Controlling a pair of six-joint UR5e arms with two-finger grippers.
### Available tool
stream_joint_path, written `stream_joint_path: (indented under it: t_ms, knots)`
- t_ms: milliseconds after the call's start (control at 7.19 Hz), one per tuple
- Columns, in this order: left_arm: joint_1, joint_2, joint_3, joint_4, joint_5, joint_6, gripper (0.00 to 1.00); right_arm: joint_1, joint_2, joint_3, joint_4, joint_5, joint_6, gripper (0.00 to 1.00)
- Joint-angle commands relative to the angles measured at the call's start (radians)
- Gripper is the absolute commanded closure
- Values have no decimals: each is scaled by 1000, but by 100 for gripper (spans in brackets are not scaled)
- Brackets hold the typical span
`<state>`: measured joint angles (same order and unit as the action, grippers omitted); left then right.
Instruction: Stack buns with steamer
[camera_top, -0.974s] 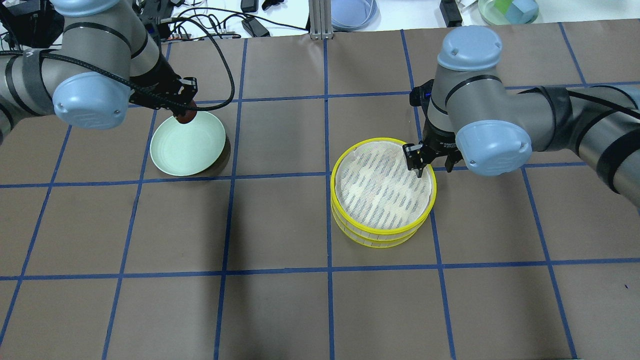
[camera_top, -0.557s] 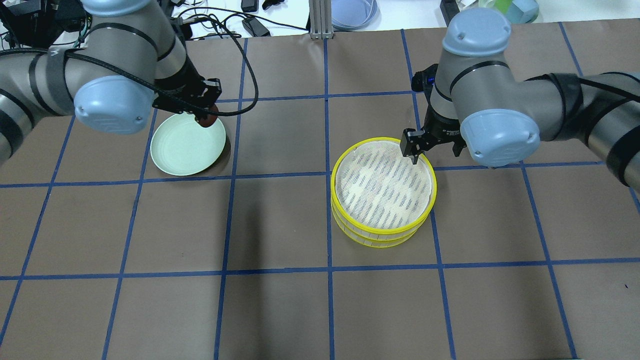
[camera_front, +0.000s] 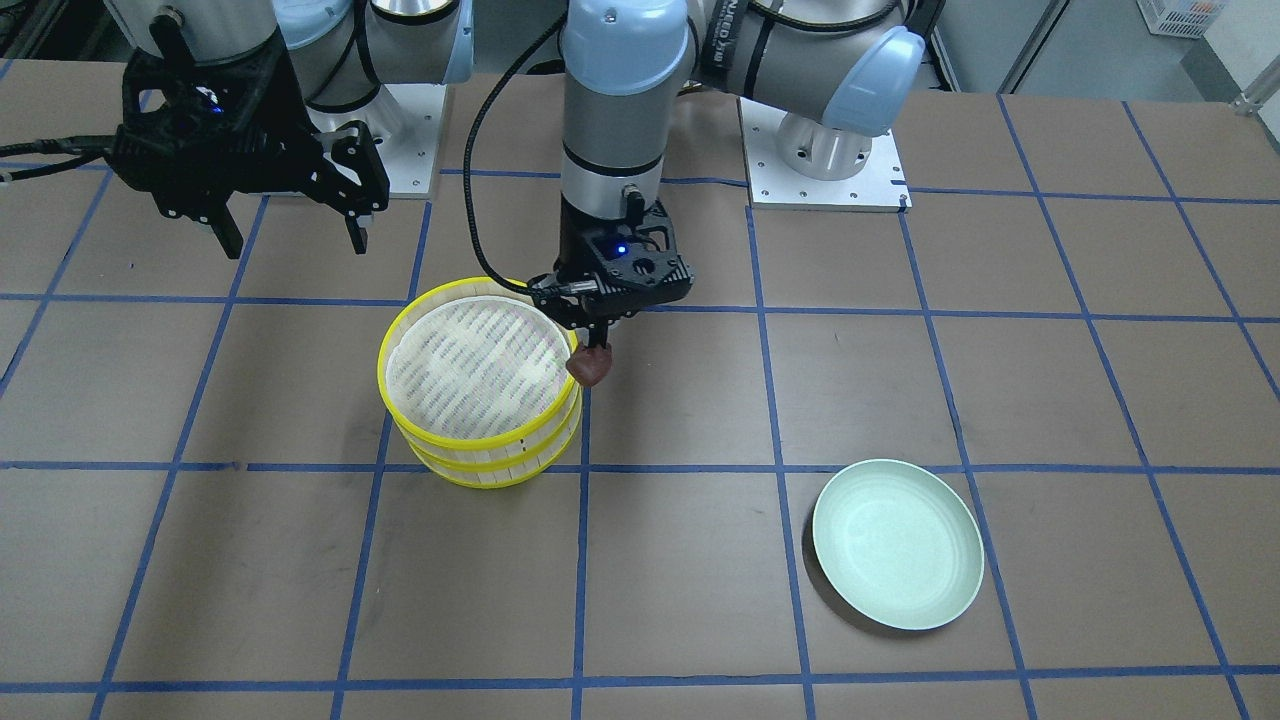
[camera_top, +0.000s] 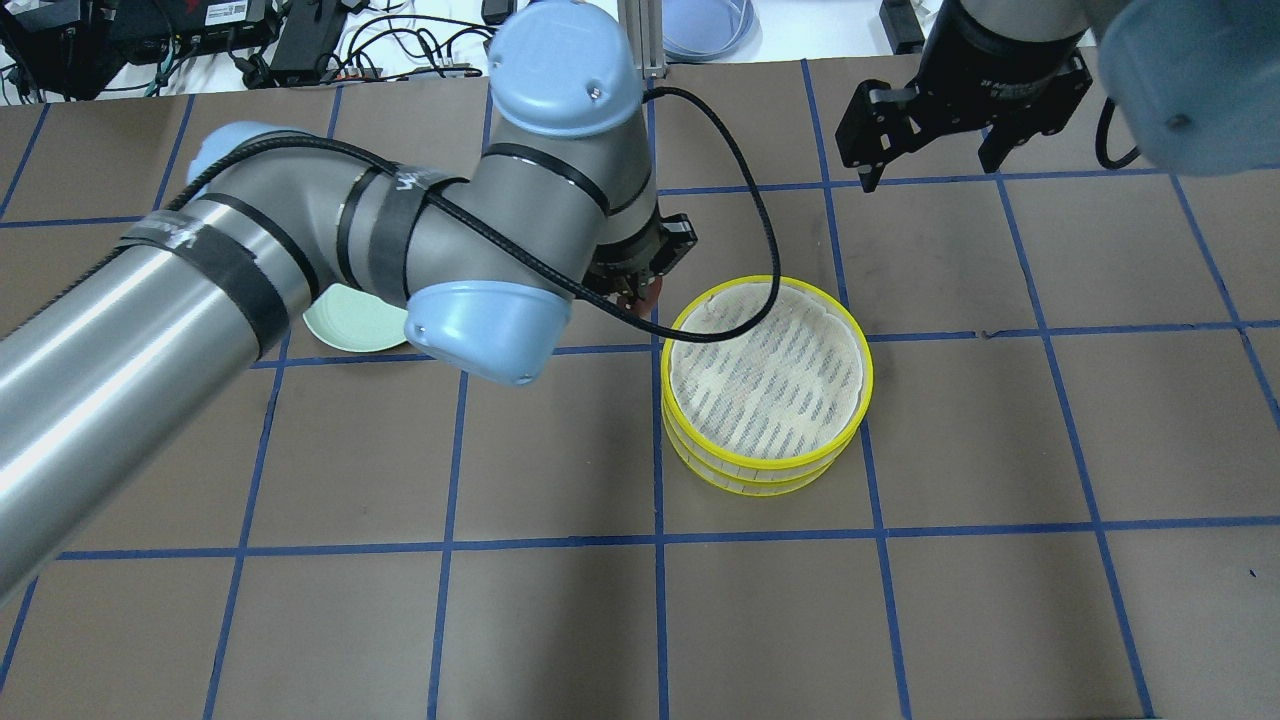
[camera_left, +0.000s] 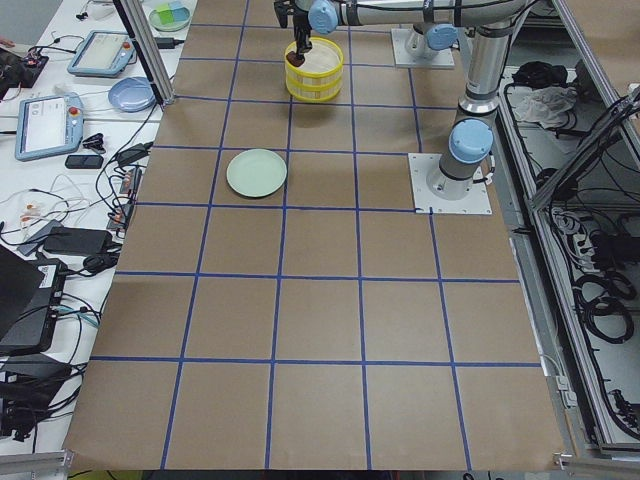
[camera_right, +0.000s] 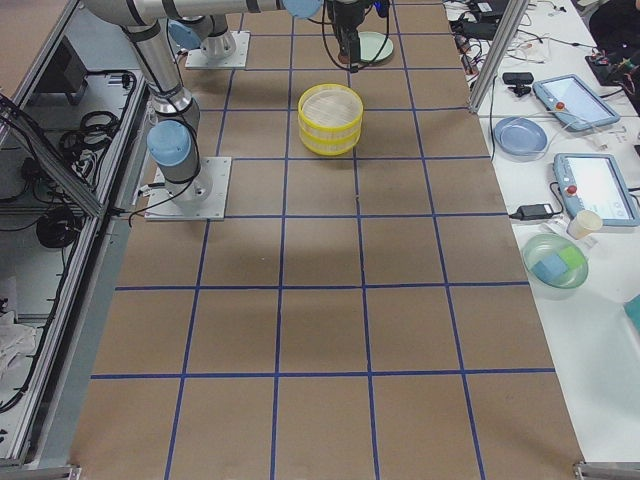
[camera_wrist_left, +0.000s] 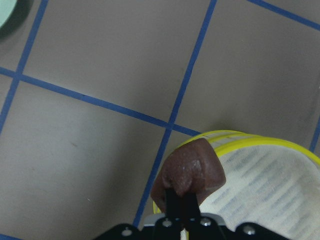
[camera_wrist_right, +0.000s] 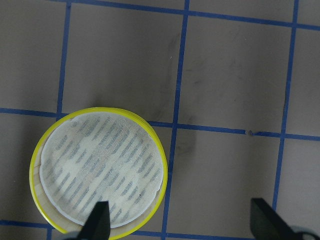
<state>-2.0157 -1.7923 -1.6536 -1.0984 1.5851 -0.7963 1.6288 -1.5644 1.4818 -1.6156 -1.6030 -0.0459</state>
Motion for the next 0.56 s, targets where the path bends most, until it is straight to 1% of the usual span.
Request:
stream_joint_path:
  t_ms: [0,139,278,417]
  knots:
    - [-102,-47,-2,73,-5,-152,91,0,9,-28,20,8,29,0]
    - [-128,-70,-2,80,-1,-164,57,-1,10,-25,19,6,31,0]
    - [-133,-87,-3,86,-11,-156,6,0,9,-20,13,12,61,0]
    - [-133,-94,-2,89,-63,-118,0,-1,10,-18,11,11,73,0]
